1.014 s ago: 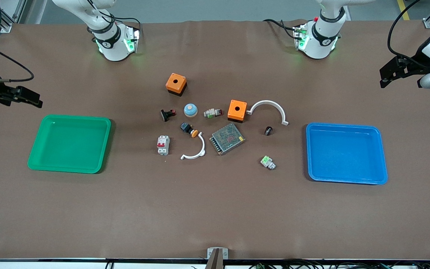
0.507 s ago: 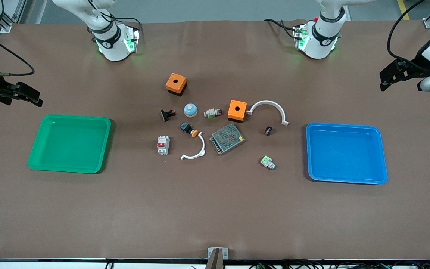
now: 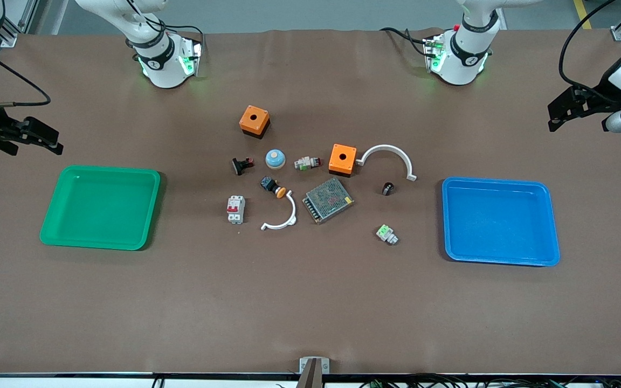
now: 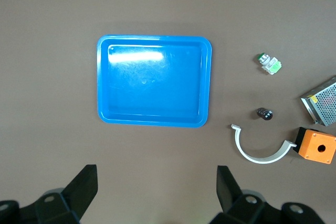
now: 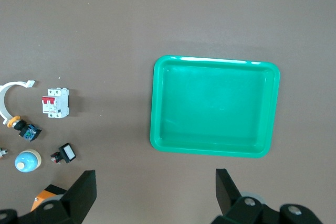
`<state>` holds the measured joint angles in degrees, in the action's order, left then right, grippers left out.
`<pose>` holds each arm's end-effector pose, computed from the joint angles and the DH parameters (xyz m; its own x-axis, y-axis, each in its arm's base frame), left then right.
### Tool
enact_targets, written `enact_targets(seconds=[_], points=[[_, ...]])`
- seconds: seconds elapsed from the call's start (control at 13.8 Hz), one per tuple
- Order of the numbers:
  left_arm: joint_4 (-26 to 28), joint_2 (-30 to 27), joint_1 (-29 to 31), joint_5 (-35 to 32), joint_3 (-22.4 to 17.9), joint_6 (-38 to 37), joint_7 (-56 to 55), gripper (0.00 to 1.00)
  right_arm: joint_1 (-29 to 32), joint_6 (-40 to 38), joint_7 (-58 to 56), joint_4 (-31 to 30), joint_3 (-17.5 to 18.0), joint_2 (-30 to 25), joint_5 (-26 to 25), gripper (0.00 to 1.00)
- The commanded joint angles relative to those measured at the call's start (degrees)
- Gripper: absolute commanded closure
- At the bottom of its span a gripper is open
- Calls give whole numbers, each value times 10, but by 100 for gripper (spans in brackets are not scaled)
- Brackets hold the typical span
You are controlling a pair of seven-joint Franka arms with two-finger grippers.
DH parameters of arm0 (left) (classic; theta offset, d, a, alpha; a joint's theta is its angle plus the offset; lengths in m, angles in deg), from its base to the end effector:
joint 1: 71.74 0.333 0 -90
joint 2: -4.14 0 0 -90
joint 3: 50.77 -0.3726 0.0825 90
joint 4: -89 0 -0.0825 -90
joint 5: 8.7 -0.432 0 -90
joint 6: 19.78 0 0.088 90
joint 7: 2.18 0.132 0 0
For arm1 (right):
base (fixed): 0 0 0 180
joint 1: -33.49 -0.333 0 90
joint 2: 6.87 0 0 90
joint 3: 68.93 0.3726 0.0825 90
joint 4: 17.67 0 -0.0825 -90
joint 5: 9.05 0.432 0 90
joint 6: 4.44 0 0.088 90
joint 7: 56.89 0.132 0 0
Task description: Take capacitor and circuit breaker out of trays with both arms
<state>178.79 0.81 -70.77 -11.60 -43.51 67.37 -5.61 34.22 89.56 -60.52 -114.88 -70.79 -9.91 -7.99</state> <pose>0.5735 -0.0588 0.6878 0.9988 -0.0473 0.0151 -0.0464 -0.9973 -0.0570 0.5866 -0.0247 0.6281 0.9999 0.0169 -0.0017 0.0169 -0.9997 -0.0203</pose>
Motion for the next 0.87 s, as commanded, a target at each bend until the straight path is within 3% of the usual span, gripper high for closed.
enact_targets(seconds=[0.0, 0.8], points=[[-2, 0, 3, 8, -1, 6, 11, 0, 17, 0, -23, -21, 5, -23, 8, 0], [-24, 8, 3, 6, -1, 2, 10, 0, 18, -19, 0, -39, 5, -50, 3, 0]])
